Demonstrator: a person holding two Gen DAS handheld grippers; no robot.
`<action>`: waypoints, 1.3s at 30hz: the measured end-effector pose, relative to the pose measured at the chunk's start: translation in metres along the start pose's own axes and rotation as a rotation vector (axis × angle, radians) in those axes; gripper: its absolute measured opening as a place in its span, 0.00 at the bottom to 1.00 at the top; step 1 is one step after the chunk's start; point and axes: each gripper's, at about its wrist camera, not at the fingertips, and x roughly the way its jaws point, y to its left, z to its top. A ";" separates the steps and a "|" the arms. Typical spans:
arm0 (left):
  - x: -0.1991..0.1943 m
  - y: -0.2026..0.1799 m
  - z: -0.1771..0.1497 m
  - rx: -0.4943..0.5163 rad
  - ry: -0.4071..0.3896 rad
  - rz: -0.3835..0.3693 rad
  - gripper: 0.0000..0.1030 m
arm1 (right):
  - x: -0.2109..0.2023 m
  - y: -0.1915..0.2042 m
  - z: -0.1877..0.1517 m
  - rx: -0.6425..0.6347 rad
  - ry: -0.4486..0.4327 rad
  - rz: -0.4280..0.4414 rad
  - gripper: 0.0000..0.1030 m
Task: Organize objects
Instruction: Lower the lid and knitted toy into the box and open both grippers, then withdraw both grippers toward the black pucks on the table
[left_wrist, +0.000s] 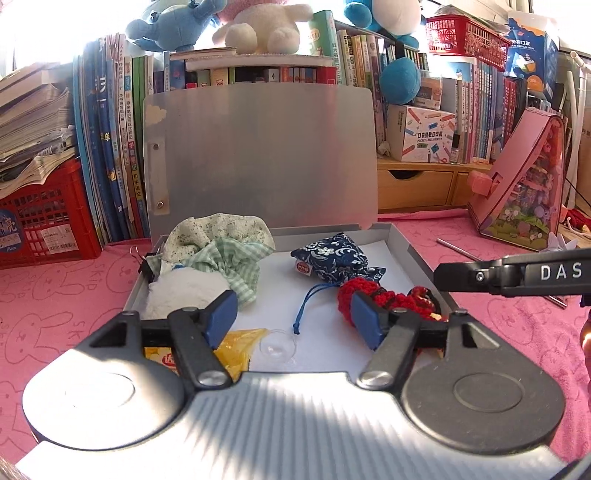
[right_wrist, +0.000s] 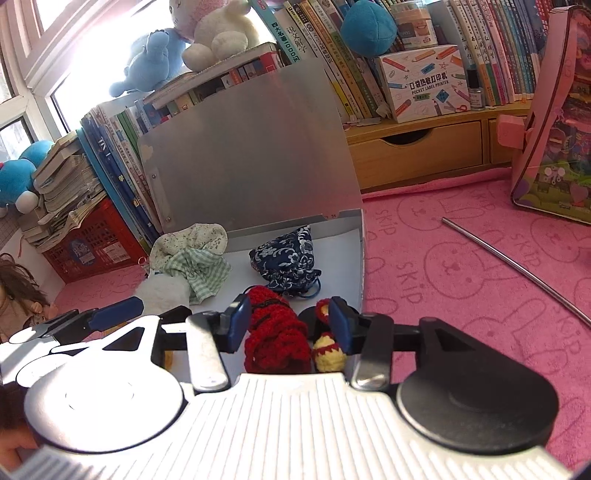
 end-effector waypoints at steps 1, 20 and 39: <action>-0.006 -0.002 -0.002 0.006 0.001 -0.011 0.72 | -0.004 0.000 -0.001 -0.007 -0.004 0.002 0.62; -0.111 -0.034 -0.080 0.055 -0.012 -0.127 0.79 | -0.087 0.004 -0.072 -0.220 -0.050 0.000 0.67; -0.159 -0.063 -0.157 0.057 0.016 -0.139 0.80 | -0.107 0.007 -0.146 -0.359 0.011 -0.040 0.71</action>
